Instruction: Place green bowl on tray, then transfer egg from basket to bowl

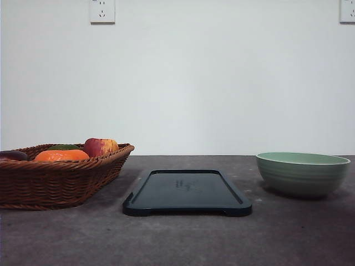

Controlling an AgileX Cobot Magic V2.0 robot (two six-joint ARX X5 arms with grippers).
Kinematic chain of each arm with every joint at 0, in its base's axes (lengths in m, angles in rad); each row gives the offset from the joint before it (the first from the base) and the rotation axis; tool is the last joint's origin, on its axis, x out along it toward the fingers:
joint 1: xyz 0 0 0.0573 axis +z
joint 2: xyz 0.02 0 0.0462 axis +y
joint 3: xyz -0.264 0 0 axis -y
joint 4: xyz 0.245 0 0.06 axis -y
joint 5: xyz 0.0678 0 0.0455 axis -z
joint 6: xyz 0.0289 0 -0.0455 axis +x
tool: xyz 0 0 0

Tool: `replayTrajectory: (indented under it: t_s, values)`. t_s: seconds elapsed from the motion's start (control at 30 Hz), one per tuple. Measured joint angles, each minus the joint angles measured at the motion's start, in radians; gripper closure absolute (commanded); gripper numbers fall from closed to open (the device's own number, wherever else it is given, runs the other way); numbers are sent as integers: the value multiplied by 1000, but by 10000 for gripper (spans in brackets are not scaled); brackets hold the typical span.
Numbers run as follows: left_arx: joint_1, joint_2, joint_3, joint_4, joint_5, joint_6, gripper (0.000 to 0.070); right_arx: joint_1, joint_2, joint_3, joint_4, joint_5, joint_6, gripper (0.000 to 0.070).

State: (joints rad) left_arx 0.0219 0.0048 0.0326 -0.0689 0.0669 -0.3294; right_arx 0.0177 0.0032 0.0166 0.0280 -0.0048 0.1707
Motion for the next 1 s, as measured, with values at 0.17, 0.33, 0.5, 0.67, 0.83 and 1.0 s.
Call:
replayTrajectory:
  t_s: [0.17, 0.33, 0.5, 0.67, 0.83, 1.0]
  values:
    - [0, 0, 0, 44, 0, -164, 700, 0, 0, 0, 9, 3, 102, 691]
    - [0, 0, 0, 140, -54, -192, 700, 0, 0, 0, 84, 5, 113, 693]
    - [0, 0, 0, 256, -73, -83, 700, 0, 0, 0, 149, 11, 114, 694]
    - [0, 14, 15, 247, -97, -39, 700, 0, 10, 28, 132, 35, 114, 694]
    - [0, 93, 130, 177, -121, -29, 700, 0, 83, 149, 80, 35, 110, 694]
    - [0, 222, 255, 83, -117, -26, 700, 0, 221, 272, -26, 22, 94, 694]
